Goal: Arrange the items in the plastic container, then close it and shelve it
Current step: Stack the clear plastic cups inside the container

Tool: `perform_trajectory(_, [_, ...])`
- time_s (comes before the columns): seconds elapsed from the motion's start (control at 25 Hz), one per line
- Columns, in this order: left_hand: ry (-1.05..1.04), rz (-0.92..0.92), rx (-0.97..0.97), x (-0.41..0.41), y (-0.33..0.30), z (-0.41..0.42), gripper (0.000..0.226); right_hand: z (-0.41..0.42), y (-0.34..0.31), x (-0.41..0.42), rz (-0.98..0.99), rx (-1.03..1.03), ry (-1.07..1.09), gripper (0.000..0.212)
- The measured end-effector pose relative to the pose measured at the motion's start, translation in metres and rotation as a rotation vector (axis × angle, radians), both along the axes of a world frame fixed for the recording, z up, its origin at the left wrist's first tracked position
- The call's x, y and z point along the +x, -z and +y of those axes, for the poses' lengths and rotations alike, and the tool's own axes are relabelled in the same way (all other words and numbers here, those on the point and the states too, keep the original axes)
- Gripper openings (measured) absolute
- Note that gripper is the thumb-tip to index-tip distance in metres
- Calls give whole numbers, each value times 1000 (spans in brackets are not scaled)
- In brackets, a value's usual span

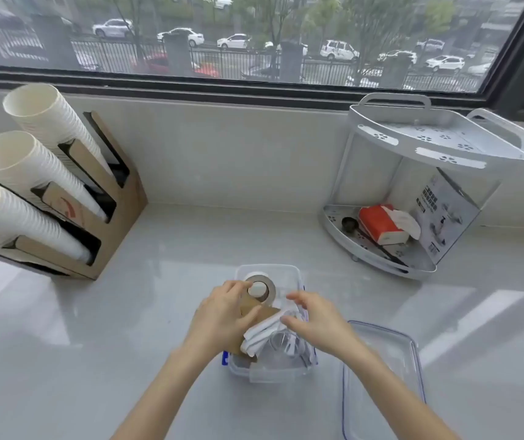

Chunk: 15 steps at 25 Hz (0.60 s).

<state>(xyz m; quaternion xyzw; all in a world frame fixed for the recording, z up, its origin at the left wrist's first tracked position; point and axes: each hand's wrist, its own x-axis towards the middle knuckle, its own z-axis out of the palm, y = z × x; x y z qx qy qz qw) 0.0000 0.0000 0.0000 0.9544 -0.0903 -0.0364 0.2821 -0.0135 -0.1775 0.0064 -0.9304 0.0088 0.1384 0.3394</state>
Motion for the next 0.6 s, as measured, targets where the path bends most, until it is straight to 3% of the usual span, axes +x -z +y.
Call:
perform_trajectory(0.24, [39,52,-17,-6,19,1,44,2,19,-5,64,-116,-109,48])
perform_trajectory(0.6, [66,60,61,-9,34,1,42,-2,27,-4,-60,-43,29,36])
